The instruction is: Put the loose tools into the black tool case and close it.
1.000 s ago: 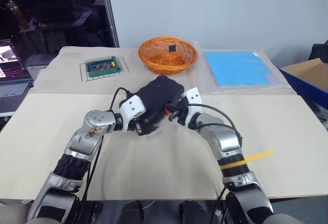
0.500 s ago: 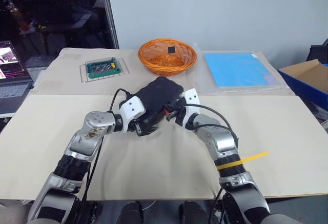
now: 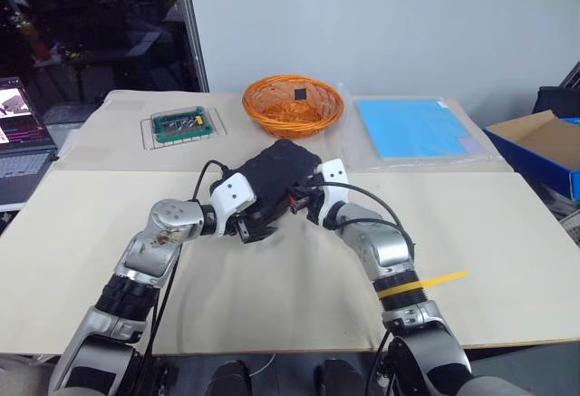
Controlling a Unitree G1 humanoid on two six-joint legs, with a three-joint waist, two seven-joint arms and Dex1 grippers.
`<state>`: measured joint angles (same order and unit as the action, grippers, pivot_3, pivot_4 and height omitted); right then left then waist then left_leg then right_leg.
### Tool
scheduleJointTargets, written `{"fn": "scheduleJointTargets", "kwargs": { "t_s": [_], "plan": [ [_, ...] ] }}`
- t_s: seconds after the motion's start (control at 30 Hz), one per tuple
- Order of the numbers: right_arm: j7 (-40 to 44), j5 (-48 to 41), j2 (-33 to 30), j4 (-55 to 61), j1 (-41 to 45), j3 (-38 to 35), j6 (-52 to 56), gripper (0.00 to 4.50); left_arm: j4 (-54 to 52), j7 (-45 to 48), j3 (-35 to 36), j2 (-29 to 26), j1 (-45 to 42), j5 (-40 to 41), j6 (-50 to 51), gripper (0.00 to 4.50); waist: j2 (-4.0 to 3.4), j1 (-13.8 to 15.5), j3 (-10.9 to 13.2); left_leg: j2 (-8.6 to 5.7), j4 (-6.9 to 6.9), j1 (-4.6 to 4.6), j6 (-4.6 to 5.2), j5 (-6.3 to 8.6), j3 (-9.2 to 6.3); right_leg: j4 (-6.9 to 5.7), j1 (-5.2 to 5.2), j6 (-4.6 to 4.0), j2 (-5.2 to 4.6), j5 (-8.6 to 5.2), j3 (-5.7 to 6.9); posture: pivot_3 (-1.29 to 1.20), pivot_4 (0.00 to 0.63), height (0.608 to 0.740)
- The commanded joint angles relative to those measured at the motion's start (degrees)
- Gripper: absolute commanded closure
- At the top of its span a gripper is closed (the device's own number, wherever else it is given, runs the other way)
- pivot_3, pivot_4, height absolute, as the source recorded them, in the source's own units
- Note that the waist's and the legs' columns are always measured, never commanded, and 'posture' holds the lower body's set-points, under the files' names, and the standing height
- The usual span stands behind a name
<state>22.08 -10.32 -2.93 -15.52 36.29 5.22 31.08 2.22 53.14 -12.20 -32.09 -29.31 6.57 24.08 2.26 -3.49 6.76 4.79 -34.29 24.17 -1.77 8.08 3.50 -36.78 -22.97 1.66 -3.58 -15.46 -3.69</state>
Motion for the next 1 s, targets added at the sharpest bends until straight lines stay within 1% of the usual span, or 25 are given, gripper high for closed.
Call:
{"fn": "scheduleJointTargets", "kwargs": {
  "t_s": [0.03, 0.17, 0.3, 0.53, 0.6, 0.73, 0.77, 0.83, 0.9, 0.93, 0.97, 1.0],
  "plan": [
    [-1.6, 1.8, -1.3, -6.2, -2.0, 0.6, 5.5, 4.46, 2.4, 1.0, -2.8, 0.2, 2.0, -1.1, 2.6, 0.0, -0.01, 0.0, 0.0, 0.0, 0.01, -0.01, -0.01, 0.0, 0.0, 0.01, 0.0, -0.01, -0.02, 0.01, 0.0, 0.0, 0.15, 0.74],
    [-1.6, 1.6, -1.2, -6.9, -1.6, 0.3, 5.6, 4.46, 2.4, 0.9, -2.8, 0.3, 1.9, -1.0, 2.6, 0.0, -0.03, -0.1, -0.1, -0.01, 0.07, -0.06, -0.02, 0.01, -0.01, 0.03, -0.01, -0.03, -0.15, 0.01, 0.02, 0.0, 0.15, 0.74],
    [-1.0, 1.0, -0.8, -8.1, -0.6, -0.6, 3.2, 4.46, 2.6, 0.9, -2.8, 0.4, 1.7, -1.1, 2.5, 0.0, -0.01, 0.0, -0.2, -0.18, 0.39, -0.24, -0.02, 0.01, -0.03, 0.06, -0.01, -0.02, -0.64, 0.01, 0.14, 0.0, 0.15, 0.74],
    [2.0, 1.2, -0.4, -10.1, 0.6, -0.4, -5.0, 4.46, 2.9, 0.9, -2.8, 0.5, 1.4, -1.1, 2.3, 0.0, -0.04, -0.2, -0.1, -0.38, 0.41, -0.38, -0.02, 0.01, -0.12, 0.17, 0.08, 0.0, -0.78, 0.0, 0.16, 0.0, 0.15, 0.74],
    [3.7, 1.3, -0.5, -9.5, 0.3, 0.2, -8.1, 4.46, 2.9, 0.9, -2.8, 0.5, 1.4, -1.1, 2.2, 0.0, -0.05, -0.3, -0.1, -0.38, 0.42, -0.38, -0.02, 0.02, -0.14, 0.21, 0.07, 0.0, -0.79, 0.0, 0.16, 0.0, 0.15, 0.74],
    [4.8, 0.2, 0.0, -6.7, -0.2, -1.0, -12.6, 4.46, 2.8, 0.6, -2.4, 0.7, 1.6, -0.9, 1.5, 0.0, -0.11, -0.3, 0.0, -0.39, 0.43, -0.35, -0.02, 0.02, -0.14, 0.26, 0.06, 0.01, -0.79, 0.0, 0.16, 0.0, 0.15, 0.74],
    [4.0, 0.4, -0.1, -4.6, -0.7, -1.4, -14.4, 4.2, 2.4, 0.4, -1.8, 1.0, 1.9, -0.5, 0.3, 0.0, -0.14, -0.3, 0.0, -0.39, 0.44, -0.33, -0.02, 0.02, -0.13, 0.27, 0.04, 0.01, -0.79, 0.01, 0.16, 0.0, 0.15, 0.74],
    [5.7, -1.7, -0.1, 2.5, -2.7, -1.9, -16.0, 3.67, 1.0, -0.3, 1.1, 2.4, 2.5, 2.1, -1.0, 0.0, -0.17, -0.2, 0.1, -0.41, 0.48, -0.17, -0.02, 0.01, -0.1, 0.28, -0.1, 0.03, -0.8, 0.01, 0.16, 0.0, 0.15, 0.74],
    [6.7, -3.7, -0.3, 9.9, -5.0, -2.2, -15.9, 3.04, -0.9, -1.3, 5.0, 4.7, 3.5, 5.7, -2.3, 0.0, -0.28, 0.3, 0.4, -0.43, 0.48, 0.26, -0.01, 0.01, 0.0, 0.29, -0.22, 0.1, -0.79, 0.05, 0.19, 0.0, 0.15, 0.74],
    [6.9, -4.1, -1.3, 14.5, -6.5, -2.2, -15.1, 2.64, -2.2, -0.4, 6.8, 5.1, 3.9, 8.4, -1.1, 0.0, -0.29, 0.6, 0.5, -0.5, 0.45, 0.61, 0.02, -0.01, 0.11, 0.24, -0.38, 0.05, -0.77, 0.13, 0.23, 0.0, 0.15, 0.74],
    [6.9, -4.3, -2.0, 17.5, -7.5, -2.2, -14.4, 2.37, -3.1, 0.3, 7.8, 5.3, 4.2, 10.0, -0.2, 0.0, -0.27, 0.8, 0.6, -0.52, 0.41, 0.81, 0.39, -0.24, 0.18, 0.16, -0.55, 0.29, -0.76, 0.29, 0.22, 0.0, 0.15, 0.74],
    [7.5, -5.1, -3.3, 21.7, -8.9, -2.3, -12.9, 1.98, -4.7, 1.2, 9.5, 5.3, 4.7, 12.9, 1.7, 0.0, -0.26, 1.0, 0.6, -0.52, 0.36, 1.13, 0.52, -0.32, 0.21, 0.1, -0.88, 0.44, -0.74, 0.32, 0.21, 0.0, 0.15, 0.74]
  ]
}}
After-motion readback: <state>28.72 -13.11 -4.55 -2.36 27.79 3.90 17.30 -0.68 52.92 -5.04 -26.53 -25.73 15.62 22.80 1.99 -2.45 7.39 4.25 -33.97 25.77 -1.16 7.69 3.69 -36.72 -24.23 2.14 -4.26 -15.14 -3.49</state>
